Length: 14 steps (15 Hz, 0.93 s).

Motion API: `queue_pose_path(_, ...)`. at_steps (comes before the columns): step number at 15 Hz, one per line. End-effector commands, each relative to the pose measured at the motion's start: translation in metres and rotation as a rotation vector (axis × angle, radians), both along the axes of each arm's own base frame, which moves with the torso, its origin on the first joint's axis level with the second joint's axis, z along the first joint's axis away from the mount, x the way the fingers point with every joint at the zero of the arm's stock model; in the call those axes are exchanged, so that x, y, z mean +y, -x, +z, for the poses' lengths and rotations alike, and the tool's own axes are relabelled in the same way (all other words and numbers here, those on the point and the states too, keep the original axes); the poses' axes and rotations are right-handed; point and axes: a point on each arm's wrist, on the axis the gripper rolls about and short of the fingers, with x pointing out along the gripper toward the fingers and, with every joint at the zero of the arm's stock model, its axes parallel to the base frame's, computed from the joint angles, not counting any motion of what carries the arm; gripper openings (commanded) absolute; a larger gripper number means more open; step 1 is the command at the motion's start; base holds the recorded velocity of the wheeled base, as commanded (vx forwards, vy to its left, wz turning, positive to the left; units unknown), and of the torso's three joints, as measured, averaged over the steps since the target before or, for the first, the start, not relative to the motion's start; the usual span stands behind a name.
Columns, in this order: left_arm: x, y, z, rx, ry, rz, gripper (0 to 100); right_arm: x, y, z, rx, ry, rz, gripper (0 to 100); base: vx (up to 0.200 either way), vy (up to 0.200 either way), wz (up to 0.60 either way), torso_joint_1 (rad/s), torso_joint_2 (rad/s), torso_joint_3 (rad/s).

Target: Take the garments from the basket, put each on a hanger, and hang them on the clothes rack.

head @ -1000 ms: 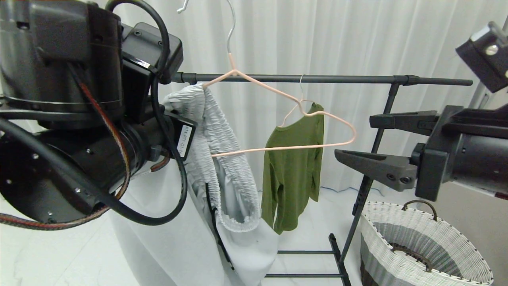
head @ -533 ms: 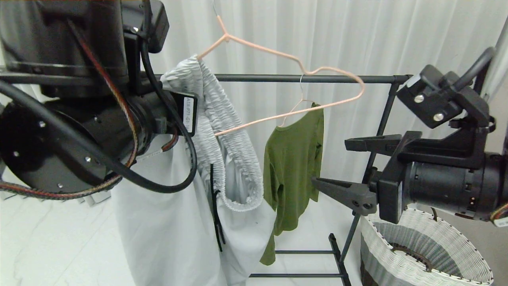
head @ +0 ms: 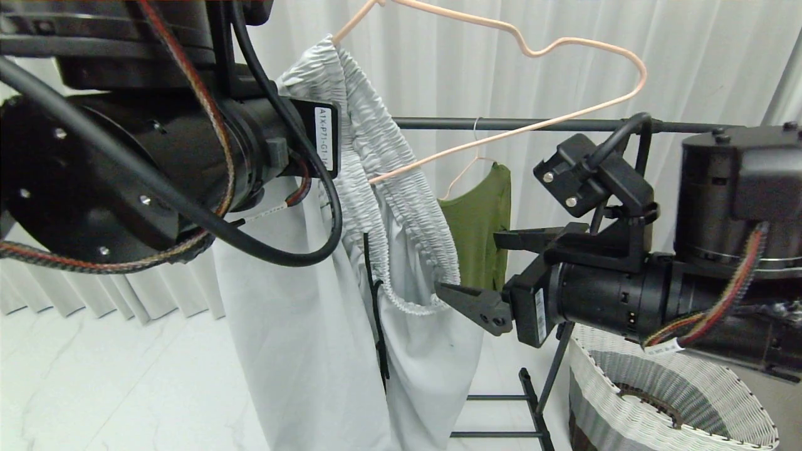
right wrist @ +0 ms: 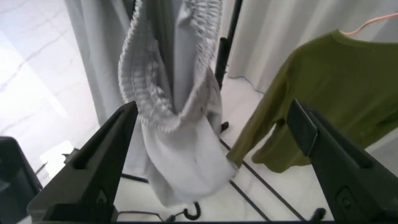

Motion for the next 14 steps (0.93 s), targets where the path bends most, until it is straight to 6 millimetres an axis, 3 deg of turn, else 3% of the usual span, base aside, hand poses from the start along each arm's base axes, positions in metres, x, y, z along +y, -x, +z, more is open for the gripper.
queue_pose_path(1, -0.002, 0.003, 0.001, -0.003, 0.003, -0.013, 0, 0.011, -0.009, -0.013, 0.019, 0.028, -0.031, 100, 0.0, 0.0, 0.0, 0.0, 0.0, 0.0)
queue_pose_path(4, -0.002, 0.003, 0.002, -0.005, 0.007, -0.025, 0, 0.013, -0.013, -0.02, 0.032, 0.038, -0.091, 100, 0.0, 0.0, 0.0, 0.0, 0.0, 0.0)
queue_pose_path(5, -0.001, 0.003, 0.002, -0.005, 0.006, -0.022, 0, 0.012, -0.012, -0.02, 0.033, 0.038, -0.093, 0, 0.0, 0.0, 0.0, 0.0, 0.0, 0.0)
queue_pose_path(9, -0.002, 0.002, -0.002, 0.004, -0.006, -0.021, 0, 0.0, -0.016, -0.018, 0.024, 0.037, -0.153, 0, 0.0, 0.0, 0.0, 0.0, 0.0, 0.0)
queue_pose_path(14, -0.001, 0.002, -0.013, 0.028, -0.034, -0.017, 0, -0.033, -0.022, -0.014, 0.017, 0.026, -0.246, 0, 0.0, 0.0, 0.0, 0.0, 0.0, 0.0)
